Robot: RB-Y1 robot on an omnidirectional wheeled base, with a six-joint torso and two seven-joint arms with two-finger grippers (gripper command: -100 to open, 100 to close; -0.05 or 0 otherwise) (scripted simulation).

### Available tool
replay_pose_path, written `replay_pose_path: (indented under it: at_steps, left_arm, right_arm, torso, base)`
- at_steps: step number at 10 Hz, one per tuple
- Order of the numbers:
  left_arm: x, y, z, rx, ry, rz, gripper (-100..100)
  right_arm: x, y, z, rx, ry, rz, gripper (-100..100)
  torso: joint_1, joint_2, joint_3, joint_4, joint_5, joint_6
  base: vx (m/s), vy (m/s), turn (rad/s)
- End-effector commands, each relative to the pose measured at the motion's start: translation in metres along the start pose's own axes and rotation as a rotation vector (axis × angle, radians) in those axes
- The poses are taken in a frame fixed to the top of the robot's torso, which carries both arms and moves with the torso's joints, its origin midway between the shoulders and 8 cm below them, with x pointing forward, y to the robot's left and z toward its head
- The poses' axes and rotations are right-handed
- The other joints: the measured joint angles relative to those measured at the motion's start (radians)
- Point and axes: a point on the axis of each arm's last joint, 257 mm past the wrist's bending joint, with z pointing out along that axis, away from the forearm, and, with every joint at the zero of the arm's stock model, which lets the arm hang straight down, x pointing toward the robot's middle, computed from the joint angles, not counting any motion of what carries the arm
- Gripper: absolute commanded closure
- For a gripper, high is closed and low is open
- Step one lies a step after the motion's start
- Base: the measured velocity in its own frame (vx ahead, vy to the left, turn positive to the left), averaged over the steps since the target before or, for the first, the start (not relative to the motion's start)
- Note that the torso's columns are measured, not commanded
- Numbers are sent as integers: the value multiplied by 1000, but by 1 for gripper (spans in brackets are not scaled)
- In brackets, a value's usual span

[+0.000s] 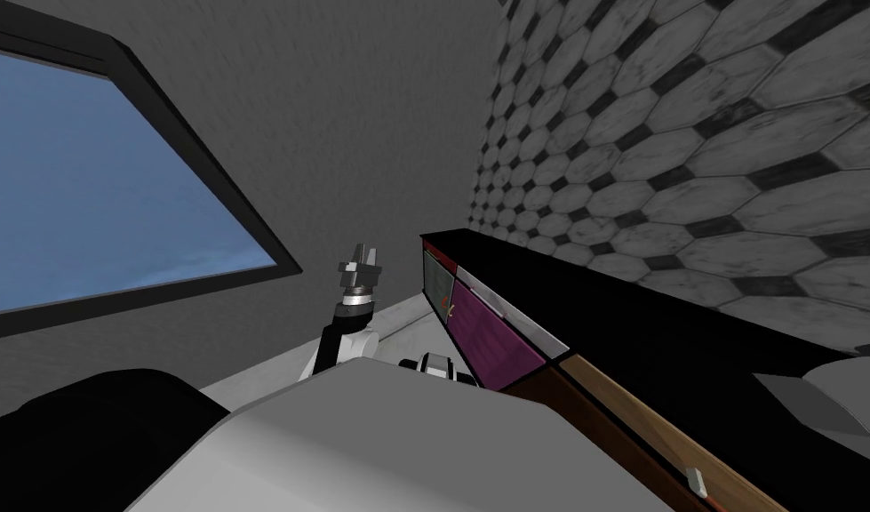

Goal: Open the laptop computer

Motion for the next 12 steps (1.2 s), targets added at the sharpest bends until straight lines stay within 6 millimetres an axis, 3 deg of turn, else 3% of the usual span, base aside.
replay_pose_path:
  at_steps: [1, 2, 3, 4, 12]
  left_arm:
    - [0, 0, 0, 0, 0, 0, 0]
    - [0, 0, 0, 0, 0, 0, 0]
    - [0, 0, 0, 0, 0, 0, 0]
    - [0, 0, 0, 0, 0, 0, 0]
    - [0, 0, 0, 0, 0, 0, 0]
  right_arm:
    - [-6, -4, 0, 2, -2, -2, -100]
    - [-4, -2, 0, 1, 0, -3, -100]
    - [-4, -2, 0, 2, -1, -2, 100]
    - [11, -16, 2, 30, 25, 77, 100]
    - [72, -72, 1, 164, 105, 390, 100]
  torso:
    - [-1, 1, 1, 0, 0, 0]
    - [-5, -2, -1, 0, -1, 0]
    - [-2, 0, 0, 0, -1, 0]
    - [2, 1, 1, 0, 1, 0]
    - [-7, 6, 7, 3, -8, 5]
  base:
    - [73, -70, -7]
    - [45, -47, 4]
    - [6, -7, 2]
    - [-136, -21, 292]
    - [-190, 3, 208]
